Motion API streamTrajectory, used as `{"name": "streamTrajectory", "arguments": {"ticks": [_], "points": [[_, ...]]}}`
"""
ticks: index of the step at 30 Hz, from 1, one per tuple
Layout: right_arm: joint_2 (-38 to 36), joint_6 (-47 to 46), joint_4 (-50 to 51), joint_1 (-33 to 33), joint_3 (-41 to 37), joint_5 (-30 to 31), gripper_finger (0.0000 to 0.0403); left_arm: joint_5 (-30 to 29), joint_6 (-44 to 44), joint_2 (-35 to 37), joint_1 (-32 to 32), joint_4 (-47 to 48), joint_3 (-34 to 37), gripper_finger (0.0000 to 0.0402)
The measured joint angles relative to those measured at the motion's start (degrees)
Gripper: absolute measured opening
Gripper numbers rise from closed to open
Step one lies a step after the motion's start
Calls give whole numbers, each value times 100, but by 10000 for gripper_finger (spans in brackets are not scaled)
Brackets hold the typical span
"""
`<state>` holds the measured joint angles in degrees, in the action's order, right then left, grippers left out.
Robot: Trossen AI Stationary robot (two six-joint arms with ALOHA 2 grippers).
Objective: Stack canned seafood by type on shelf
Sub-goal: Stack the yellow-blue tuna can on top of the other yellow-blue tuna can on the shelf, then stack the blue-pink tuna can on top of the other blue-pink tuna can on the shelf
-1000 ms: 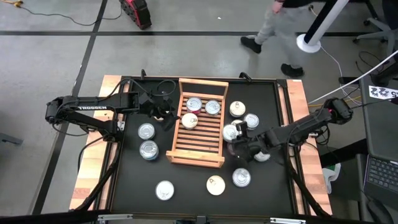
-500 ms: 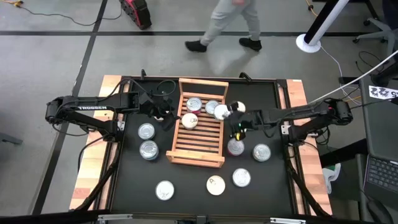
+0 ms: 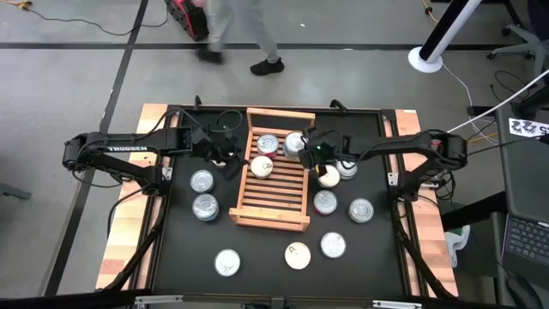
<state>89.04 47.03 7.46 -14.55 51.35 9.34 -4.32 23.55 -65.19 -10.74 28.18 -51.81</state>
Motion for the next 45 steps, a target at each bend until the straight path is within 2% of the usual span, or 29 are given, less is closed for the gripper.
{"name": "streamTrajectory", "arguments": {"ticks": [14,24,28,38,45], "points": [[259,2,-54,-133,0,-527,1,0,-109,0,0,-61,0,262],[259,2,-60,-133,2,-548,18,0,-108,0,0,-61,0,262],[259,0,-74,-131,4,-548,44,0,-154,0,0,-58,0,262],[257,0,-215,-117,4,-490,147,2,-118,0,0,29,0,262],[250,-9,-338,-117,4,-487,172,3,-248,0,0,606,0,262]]}}
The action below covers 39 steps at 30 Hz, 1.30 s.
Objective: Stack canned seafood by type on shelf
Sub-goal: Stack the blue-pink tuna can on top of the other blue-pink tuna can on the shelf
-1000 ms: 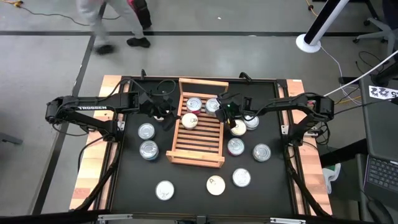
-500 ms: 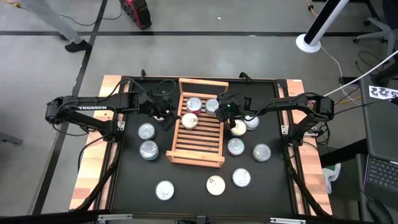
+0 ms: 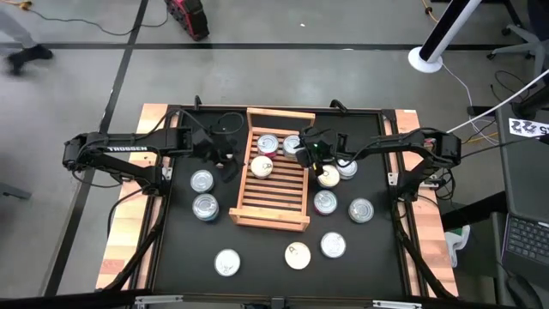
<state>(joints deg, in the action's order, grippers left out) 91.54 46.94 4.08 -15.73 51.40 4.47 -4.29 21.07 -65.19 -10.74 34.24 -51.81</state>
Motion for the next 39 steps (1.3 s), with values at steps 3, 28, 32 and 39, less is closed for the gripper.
{"name": "streamTrajectory", "arguments": {"ticks": [3,28,32,39], "points": [[-42,-4,25,0,0,0,170,0,-217,-5,0,410,0,262],[-1519,-659,1563,1729,0,99,166,-1337,-1661,-2120,-17,1171,2,262],[-1515,-684,2045,2019,-2,101,166,-1523,-1527,-2371,-15,1184,2,262],[-1512,-1413,2327,2389,-2,94,166,-1764,-1407,-2602,-17,1182,2,262]]}}
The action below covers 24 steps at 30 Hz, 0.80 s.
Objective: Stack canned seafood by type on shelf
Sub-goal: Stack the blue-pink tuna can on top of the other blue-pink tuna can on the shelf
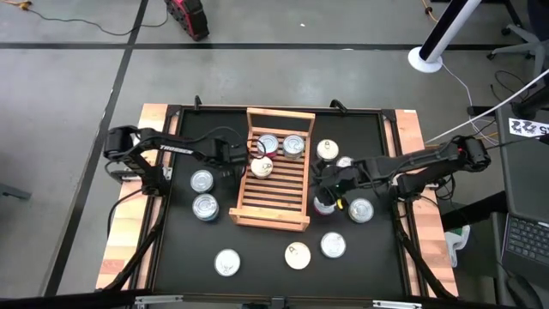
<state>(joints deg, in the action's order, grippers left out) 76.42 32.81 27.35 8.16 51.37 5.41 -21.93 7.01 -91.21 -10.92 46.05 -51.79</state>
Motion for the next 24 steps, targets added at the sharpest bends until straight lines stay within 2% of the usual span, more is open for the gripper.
{"name": "streamTrajectory", "arguments": {"ticks": [11,14,24], "points": [[2,-324,469,470,0,-2,166,-127,-70,-207,2,12,-15,252],[2,-554,648,580,0,-4,166,-136,-114,-207,0,15,-15,223],[2,-1609,1178,571,0,-7,166,-173,-113,-207,4,12,-15,89]]}}
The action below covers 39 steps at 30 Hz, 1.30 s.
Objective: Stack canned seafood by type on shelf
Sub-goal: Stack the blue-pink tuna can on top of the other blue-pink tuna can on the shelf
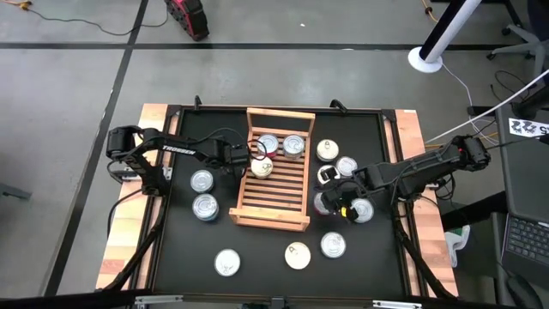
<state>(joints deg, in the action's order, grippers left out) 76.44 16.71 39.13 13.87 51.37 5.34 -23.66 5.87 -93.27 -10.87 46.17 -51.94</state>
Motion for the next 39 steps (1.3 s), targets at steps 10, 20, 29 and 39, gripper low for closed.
{"name": "streamTrajectory", "arguments": {"ticks": [10,20,29,39], "points": [[2,-660,258,0,-121,-2,166,-9,6,8,0,-9,-4,5],[4,-663,-266,0,-846,-2,166,172,6,332,-13,-44,32,1],[4,-663,-1017,0,-1219,-2,166,417,117,577,10,-108,39,0],[4,-661,-1311,0,-1248,-2,166,603,110,588,11,-174,-308,0]]}}
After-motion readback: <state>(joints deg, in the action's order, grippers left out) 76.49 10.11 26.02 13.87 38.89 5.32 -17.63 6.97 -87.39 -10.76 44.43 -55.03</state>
